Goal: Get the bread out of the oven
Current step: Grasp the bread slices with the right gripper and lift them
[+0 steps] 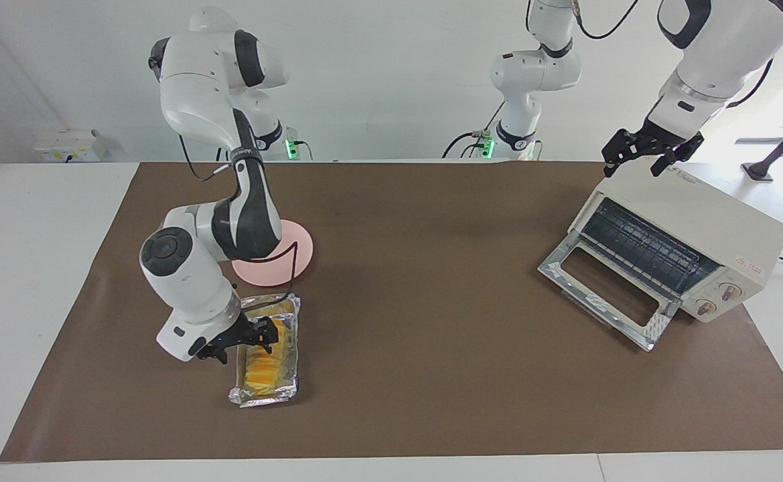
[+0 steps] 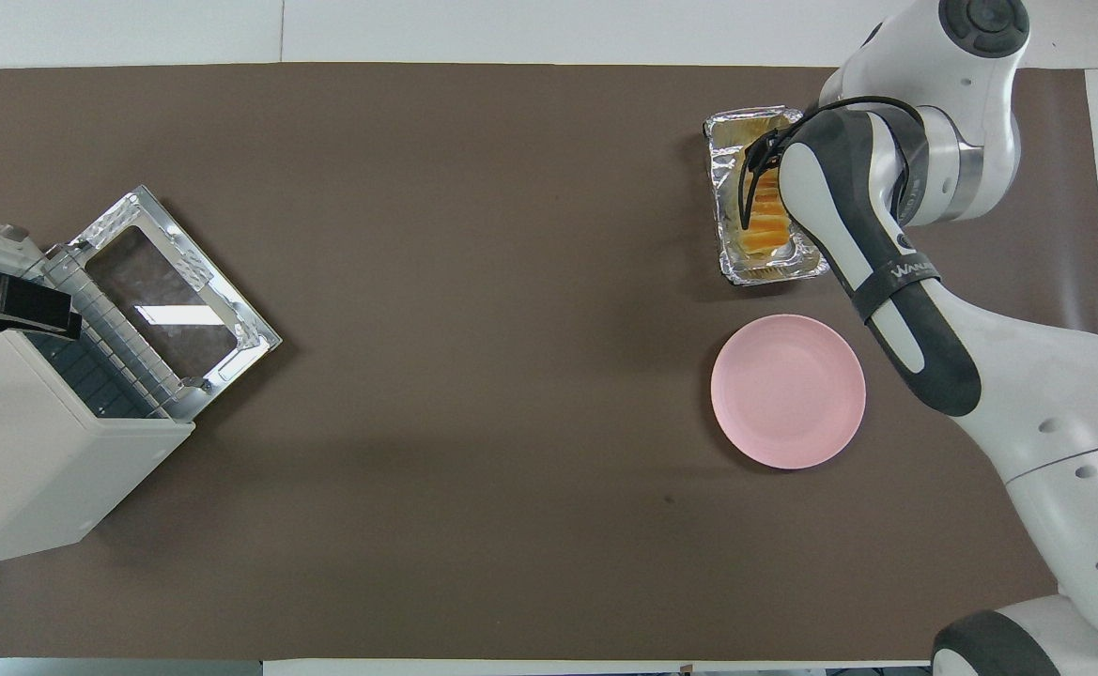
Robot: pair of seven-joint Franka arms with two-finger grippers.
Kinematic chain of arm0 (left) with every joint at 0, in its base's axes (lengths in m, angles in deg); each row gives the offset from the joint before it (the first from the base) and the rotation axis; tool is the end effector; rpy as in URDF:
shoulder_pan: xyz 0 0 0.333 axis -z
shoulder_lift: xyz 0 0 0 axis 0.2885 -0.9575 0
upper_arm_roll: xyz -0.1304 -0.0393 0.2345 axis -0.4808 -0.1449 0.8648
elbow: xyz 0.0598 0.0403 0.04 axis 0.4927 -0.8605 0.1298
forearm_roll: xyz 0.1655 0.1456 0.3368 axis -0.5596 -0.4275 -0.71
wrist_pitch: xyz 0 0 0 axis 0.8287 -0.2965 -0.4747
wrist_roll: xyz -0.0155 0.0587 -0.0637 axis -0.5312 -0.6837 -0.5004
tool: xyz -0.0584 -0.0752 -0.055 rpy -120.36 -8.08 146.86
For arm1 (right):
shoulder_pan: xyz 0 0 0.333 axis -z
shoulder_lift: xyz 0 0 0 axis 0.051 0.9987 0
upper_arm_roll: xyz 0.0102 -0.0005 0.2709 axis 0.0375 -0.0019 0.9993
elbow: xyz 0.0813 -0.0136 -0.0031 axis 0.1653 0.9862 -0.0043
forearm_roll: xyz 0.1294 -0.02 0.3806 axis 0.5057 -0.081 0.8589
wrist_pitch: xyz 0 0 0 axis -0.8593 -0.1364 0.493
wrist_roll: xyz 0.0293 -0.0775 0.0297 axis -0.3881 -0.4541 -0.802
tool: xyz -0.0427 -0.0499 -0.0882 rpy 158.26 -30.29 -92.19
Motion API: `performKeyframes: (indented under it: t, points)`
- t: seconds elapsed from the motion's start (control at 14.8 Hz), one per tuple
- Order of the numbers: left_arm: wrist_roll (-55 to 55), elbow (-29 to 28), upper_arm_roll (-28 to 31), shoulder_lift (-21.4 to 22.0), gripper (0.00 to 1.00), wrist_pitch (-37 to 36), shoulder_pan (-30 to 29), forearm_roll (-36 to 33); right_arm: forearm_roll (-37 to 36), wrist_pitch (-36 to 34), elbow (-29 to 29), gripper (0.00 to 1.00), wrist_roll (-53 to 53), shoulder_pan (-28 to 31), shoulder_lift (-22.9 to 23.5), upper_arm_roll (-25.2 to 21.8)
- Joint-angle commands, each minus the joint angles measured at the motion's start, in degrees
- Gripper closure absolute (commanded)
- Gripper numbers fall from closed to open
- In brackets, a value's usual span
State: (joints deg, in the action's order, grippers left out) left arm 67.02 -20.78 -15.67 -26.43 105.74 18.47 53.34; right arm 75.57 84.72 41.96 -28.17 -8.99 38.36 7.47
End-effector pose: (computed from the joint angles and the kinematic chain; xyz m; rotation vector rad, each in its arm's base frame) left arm 0.5391 -0.0233 0.5713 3.1340 -0.0910 -0.1099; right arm 0.7289 0.0880 0.3195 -3.0846 -0.2946 -0.1491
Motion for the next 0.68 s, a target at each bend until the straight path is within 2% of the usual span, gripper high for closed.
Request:
performKeyframes:
  t: [0.0, 0.14, 0.61]
  points:
    - [0.2, 0.2, 0.0, 0.3, 0.0, -1.1, -0.4, 0.9, -1.8, 3.8, 1.7, 0.11, 2.6, -1.0, -0.1, 0.0]
    - [0.2, 0.2, 0.0, 0.3, 0.0, -1.1, -0.4, 0.9, -2.1, 6.8, 3.7, 0.13, 2.9, -1.0, -0.2, 0.1]
    - [0.1, 0.2, 0.0, 0.3, 0.0, -1.1, -0.4, 0.9, -2.1, 11.6, 5.4, 0.17, 5.1, -2.1, 1.7, 0.0]
